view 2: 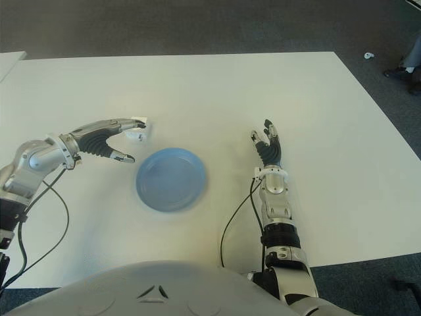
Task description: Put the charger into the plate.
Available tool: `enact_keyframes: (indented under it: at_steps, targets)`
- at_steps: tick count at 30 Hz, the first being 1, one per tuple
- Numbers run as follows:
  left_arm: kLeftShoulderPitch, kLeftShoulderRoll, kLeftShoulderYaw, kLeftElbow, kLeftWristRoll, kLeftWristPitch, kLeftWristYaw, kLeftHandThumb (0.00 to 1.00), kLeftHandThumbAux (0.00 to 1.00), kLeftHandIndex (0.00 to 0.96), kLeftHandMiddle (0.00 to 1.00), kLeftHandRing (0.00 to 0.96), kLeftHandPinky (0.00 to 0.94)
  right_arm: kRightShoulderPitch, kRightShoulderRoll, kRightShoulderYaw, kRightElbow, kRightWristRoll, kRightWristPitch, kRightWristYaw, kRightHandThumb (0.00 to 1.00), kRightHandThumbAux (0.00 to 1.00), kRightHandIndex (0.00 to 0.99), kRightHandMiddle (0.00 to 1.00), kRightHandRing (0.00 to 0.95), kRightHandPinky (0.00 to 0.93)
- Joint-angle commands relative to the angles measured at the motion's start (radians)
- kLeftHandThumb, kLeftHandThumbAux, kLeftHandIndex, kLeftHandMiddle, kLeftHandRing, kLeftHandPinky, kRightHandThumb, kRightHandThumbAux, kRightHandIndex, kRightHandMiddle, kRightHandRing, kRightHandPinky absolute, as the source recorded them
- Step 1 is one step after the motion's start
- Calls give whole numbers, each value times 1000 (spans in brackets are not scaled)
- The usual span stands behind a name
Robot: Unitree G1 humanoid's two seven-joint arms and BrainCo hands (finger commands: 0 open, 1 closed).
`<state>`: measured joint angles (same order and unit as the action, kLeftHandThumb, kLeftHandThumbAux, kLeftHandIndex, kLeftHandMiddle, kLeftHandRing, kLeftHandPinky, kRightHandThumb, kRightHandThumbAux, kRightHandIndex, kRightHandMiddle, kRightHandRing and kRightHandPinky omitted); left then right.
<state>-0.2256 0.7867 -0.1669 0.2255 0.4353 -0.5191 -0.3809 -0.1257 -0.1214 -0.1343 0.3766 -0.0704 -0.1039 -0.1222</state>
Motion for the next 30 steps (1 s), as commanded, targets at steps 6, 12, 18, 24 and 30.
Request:
enact_keyframes:
  at_steps: [6,12,18,24,30]
  targets:
    - [-180,-107,-115,350,307,-29,436,247,410,0,0,0,25,19,9,1,43,14,15,11,40,582,0,19,11,25]
    - [-230,-168,-147,445,355,-13,607,330,410,0,0,0,14,18,12,-3,43,18,14,9,47,587,0,22,13,21]
    - [-292,-200,-188,541,371,-16,668,336,358,0,0,0,1,19,14,-5,42,14,18,0,43,599,0,28,17,18]
    - [-372,-236,-246,700,389,-20,704,348,298,0,0,0,0,24,13,-3,38,13,13,2,39,604,0,30,19,17]
    - [-451,-273,-318,908,421,-28,769,383,260,0,0,0,0,30,12,-4,29,15,12,6,35,600,0,29,21,19]
